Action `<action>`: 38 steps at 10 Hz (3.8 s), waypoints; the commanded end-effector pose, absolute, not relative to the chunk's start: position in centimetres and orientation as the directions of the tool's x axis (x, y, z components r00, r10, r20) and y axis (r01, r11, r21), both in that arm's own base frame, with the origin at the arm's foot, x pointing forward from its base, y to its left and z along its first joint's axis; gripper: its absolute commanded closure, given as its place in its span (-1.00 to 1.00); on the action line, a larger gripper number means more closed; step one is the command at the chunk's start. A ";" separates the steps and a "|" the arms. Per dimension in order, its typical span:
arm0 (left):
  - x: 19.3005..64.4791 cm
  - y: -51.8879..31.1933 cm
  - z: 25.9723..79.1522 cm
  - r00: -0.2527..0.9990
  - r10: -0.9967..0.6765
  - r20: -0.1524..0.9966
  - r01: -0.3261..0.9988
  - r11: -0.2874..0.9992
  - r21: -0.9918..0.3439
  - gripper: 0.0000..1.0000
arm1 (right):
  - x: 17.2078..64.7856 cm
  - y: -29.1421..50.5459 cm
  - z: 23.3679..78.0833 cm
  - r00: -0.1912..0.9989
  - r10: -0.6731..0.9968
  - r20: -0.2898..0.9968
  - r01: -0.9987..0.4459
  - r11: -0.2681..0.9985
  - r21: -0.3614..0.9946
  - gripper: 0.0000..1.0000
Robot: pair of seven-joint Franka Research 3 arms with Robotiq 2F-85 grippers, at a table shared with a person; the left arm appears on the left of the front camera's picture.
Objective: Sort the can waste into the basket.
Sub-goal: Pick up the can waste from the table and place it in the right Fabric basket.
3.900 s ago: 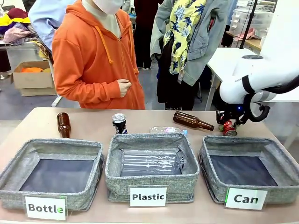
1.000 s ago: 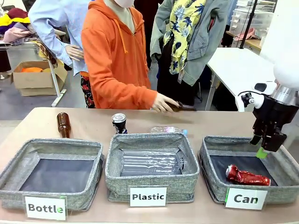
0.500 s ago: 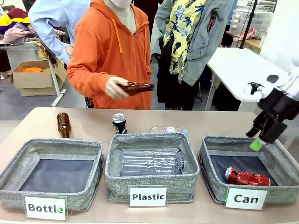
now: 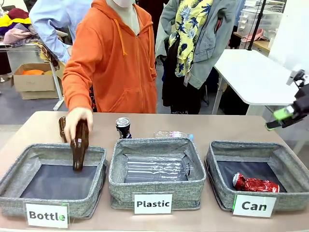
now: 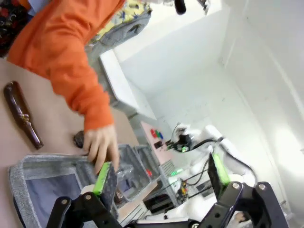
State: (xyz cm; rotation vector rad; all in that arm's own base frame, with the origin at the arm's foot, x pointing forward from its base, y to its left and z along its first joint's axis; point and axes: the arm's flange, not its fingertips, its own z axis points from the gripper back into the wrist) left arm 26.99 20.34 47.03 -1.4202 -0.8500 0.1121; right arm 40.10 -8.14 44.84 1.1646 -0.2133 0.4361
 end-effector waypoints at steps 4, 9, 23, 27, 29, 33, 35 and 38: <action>17.1 34.5 56.6 0.661 0.613 0.433 0.492 0.082 -0.867 -1.00 | 40.2 -9.5 44.6 0.937 0.083 0.339 -0.348 0.274 0.896 -1.00; 18.3 32.6 55.8 0.657 0.584 0.478 0.506 0.129 -0.853 -1.00 | 40.2 -9.5 44.6 0.937 0.083 0.339 -0.348 0.274 0.896 -1.00; 28.5 15.0 48.5 0.918 0.189 0.347 0.289 0.280 -0.916 -1.00 | 40.2 -9.5 44.6 0.937 0.083 0.339 -0.348 0.274 0.896 -1.00; 31.1 10.8 49.8 0.878 -0.084 0.472 0.467 0.369 -0.804 -1.00 | 40.2 -9.5 44.6 0.937 0.083 0.339 -0.348 0.274 0.896 -1.00; 35.8 5.6 51.1 0.761 -0.309 0.570 0.636 0.526 -0.564 -1.00 | 40.2 -9.5 44.6 0.937 0.083 0.339 -0.348 0.274 0.896 -1.00; 39.2 -1.3 49.3 0.308 -0.495 0.812 0.888 0.456 -0.058 -1.00 | 40.2 -9.5 44.6 0.937 0.083 0.339 -0.348 0.274 0.896 -1.00; 37.6 -1.5 49.6 0.088 -0.421 0.903 0.951 0.306 0.050 -1.00 | 40.2 -9.5 44.6 0.937 0.083 0.339 -0.348 0.274 0.896 -1.00; 39.2 -2.1 50.6 0.209 -0.509 0.835 0.910 0.414 0.025 -1.00 | 40.2 -9.5 44.6 0.937 0.083 0.339 -0.348 0.274 0.896 -1.00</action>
